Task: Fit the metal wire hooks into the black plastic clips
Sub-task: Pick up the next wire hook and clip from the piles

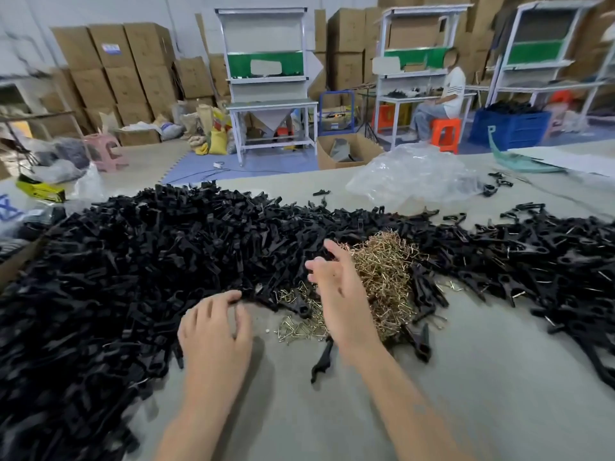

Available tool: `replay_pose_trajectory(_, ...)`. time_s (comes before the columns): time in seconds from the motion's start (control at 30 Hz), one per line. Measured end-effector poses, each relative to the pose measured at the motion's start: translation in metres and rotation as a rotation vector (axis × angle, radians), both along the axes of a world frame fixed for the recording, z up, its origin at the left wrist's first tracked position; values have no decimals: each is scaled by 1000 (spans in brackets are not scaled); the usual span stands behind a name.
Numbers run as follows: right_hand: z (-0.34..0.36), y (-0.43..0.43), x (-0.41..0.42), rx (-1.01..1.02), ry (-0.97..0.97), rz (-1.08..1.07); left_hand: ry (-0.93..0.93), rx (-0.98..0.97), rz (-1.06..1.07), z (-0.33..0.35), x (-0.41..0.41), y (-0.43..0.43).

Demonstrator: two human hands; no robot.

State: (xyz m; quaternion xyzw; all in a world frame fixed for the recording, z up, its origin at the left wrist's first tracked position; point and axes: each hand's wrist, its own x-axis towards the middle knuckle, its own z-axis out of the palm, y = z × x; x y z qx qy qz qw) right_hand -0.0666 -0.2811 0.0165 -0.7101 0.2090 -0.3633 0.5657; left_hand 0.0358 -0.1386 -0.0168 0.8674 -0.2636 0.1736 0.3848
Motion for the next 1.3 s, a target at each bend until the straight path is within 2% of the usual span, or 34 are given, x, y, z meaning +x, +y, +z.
replay_pose_trajectory(0.07, -19, 14, 8, -346, 151, -10, -23, 164, 146, -1, 10, 7)
replay_pose_trajectory(0.13, -31, 19, 14, -643, 336, 26, 31, 267, 244, -1, 18, 12)
replay_pose_trajectory(0.2, -37, 18, 19, -773, 461, 33, 58, 370, 277, -2, 22, 15)
replay_pose_trajectory(0.27, -38, 17, 21, -787, 473, 0, 36, 439, 267, -4, 24, 15)
replay_pose_trajectory(0.43, -42, 17, 22, -811, 501, -38, -26, 394, 270, -8, 28, 16)
replay_pose_trajectory(0.6, -40, 18, 21, -816, 556, -76, -15, 484, 261, -8, 30, 17)
replay_pose_trajectory(0.7, -39, 20, 17, -788, 488, -89, -23, 514, 268, -5, 29, 20)
replay_pose_trajectory(0.9, -33, 25, 14, -727, 277, -108, -7, 434, 201, -5, 31, 23)
replay_pose_trajectory(1.03, -32, 25, 14, -692, 229, -100, 51, 527, 222, -3, 29, 21)
replay_pose_trajectory(1.17, -31, 23, 14, -659, 205, -96, 84, 355, 159, 2, 28, 24)
replay_pose_trajectory(1.27, -31, 23, 14, -624, 169, -100, 20, 83, 30, 4, 25, 24)
replay_pose_trajectory(1.3, -31, 23, 15, -612, 152, -101, 65, -27, -29, 5, 24, 21)
